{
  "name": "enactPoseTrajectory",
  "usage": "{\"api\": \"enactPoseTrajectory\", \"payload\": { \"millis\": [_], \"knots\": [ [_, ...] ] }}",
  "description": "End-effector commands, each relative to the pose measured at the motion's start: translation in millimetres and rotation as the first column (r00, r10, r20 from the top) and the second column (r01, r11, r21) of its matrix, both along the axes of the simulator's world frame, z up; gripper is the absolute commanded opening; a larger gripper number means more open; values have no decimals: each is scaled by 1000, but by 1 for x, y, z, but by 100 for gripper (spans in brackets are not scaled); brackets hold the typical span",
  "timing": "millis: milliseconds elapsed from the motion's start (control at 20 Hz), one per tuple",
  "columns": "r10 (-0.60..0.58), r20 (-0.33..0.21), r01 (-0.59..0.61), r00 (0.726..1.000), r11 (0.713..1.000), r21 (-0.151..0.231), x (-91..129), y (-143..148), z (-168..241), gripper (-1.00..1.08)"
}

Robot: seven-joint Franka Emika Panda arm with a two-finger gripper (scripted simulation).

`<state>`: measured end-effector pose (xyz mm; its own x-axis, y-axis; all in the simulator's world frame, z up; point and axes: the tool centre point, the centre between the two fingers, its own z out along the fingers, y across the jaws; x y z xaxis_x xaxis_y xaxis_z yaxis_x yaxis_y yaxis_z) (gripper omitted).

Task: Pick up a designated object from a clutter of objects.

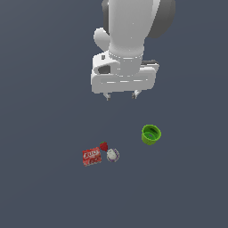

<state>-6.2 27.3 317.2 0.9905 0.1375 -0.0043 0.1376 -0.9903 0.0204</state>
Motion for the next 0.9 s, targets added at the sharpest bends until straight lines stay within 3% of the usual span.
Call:
{"api": "enactPoseTrajectory", "payload": {
  "millis": [0,450,850],
  "knots": [
    [0,0,0,1000,1000,0,0,0,0,100],
    [-36,15,36,999,999,32,8,-8,0,100],
    [-54,14,54,998,998,35,10,-10,-2,100]
  ]
}}
